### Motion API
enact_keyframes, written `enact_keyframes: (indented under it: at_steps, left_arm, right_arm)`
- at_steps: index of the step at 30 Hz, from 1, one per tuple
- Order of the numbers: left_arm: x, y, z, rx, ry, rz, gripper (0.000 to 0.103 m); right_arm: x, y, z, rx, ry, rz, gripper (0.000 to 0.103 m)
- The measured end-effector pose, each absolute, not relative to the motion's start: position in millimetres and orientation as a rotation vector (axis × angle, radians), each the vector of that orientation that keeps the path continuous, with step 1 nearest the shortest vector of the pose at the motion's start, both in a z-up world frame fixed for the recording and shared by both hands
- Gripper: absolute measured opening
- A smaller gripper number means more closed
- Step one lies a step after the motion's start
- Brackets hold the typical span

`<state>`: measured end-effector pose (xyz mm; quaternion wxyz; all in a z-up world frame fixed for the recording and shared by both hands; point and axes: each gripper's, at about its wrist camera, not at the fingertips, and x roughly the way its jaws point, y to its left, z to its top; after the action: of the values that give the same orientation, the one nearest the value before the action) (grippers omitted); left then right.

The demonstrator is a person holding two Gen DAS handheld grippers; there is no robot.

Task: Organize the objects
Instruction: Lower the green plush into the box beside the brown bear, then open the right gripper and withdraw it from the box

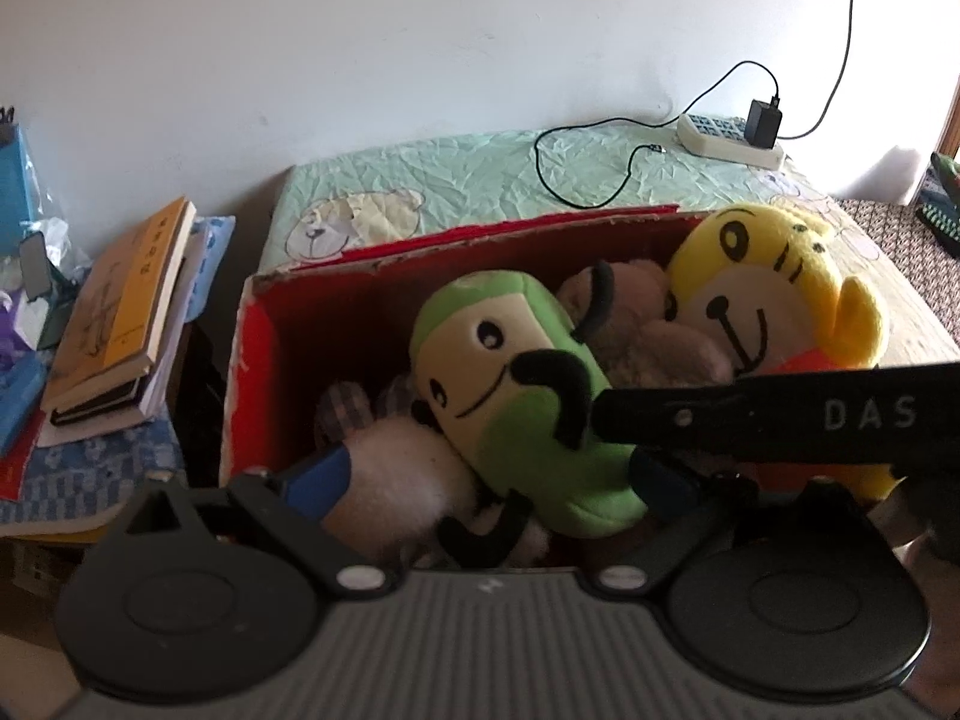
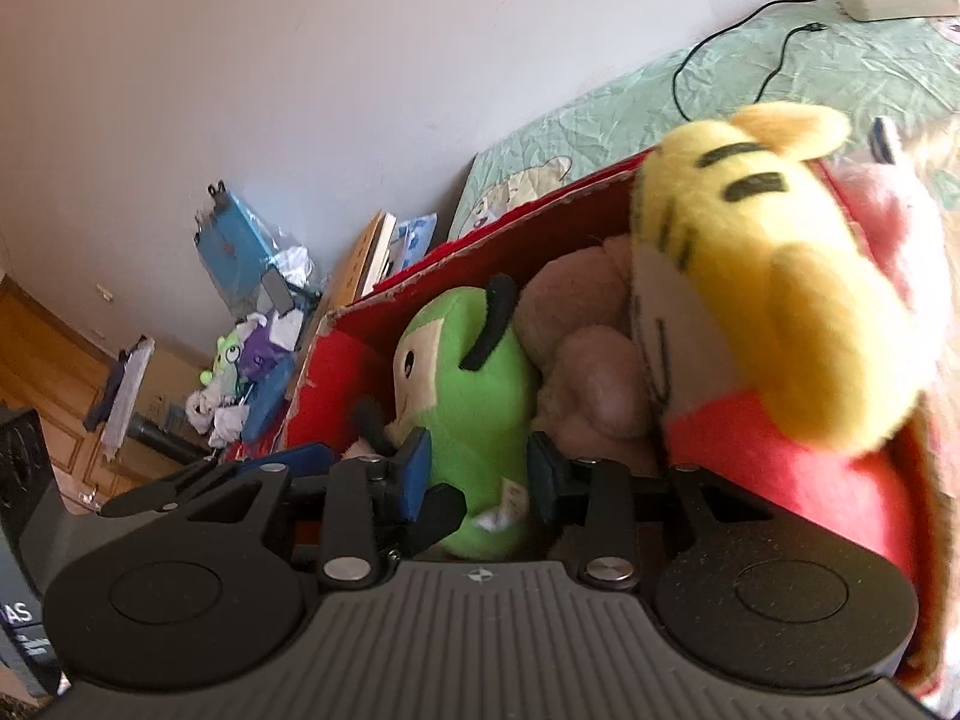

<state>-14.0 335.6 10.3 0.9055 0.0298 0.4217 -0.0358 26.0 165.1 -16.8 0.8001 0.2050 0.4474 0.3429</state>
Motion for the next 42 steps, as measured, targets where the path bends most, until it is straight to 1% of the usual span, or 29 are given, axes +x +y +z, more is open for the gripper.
enact_keyframes:
  at_steps: [7, 22, 30, 42]
  left_arm:
    - [-17.1, 324.5, 12.8, 0.094, 0.882, -0.051, 0.100]
    - [-33.9, 319.5, 26.7, 0.110, 0.861, -0.002, 0.100]
    - [-42.5, 316.7, 28.8, 0.103, 0.880, 0.027, 0.099]
    - [-64.3, 300.3, 45.0, 0.111, 0.855, 0.081, 0.099]
  right_arm:
    - [12.9, 162.7, -7.8, 0.360, 0.900, 0.709, 0.036]
    - [-9.4, 151.4, 5.2, 0.283, 0.814, 0.602, 0.037]
    - [-24.4, 146.9, 9.8, 0.250, 0.783, 0.570, 0.037]
    - [-30.7, 125.0, 16.7, 0.317, 0.790, 0.650, 0.038]
